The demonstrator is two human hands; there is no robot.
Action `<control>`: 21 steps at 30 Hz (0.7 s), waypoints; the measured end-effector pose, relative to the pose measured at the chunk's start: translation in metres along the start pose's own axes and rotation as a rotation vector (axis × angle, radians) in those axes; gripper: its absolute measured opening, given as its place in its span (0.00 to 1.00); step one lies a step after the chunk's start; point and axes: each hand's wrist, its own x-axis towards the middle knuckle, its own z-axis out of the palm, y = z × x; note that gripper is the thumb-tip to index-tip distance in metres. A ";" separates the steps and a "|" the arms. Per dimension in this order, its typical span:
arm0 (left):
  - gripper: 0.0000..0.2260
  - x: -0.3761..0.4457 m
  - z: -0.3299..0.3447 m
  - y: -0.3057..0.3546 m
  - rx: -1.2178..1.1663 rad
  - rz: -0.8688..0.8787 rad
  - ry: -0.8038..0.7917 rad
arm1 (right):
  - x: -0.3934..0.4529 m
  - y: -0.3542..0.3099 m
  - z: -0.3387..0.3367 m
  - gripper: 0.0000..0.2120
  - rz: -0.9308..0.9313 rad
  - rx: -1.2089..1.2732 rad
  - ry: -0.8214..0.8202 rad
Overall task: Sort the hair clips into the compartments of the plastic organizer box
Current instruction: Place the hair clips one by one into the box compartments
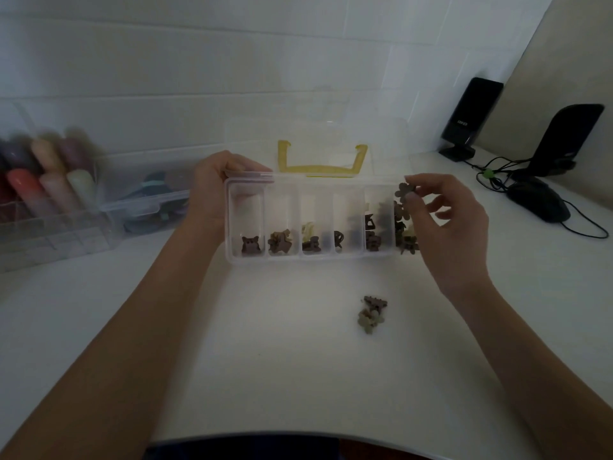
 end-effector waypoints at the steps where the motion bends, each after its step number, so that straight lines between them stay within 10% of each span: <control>1: 0.11 0.000 0.000 0.000 0.006 -0.003 0.007 | 0.000 0.001 0.000 0.07 0.016 -0.003 0.004; 17: 0.08 0.006 0.001 -0.006 -0.060 -0.096 0.094 | -0.002 0.008 0.004 0.13 -0.080 -0.152 0.007; 21: 0.08 0.006 0.000 -0.006 -0.041 -0.125 0.112 | -0.005 -0.012 -0.011 0.04 -0.338 -0.051 -0.445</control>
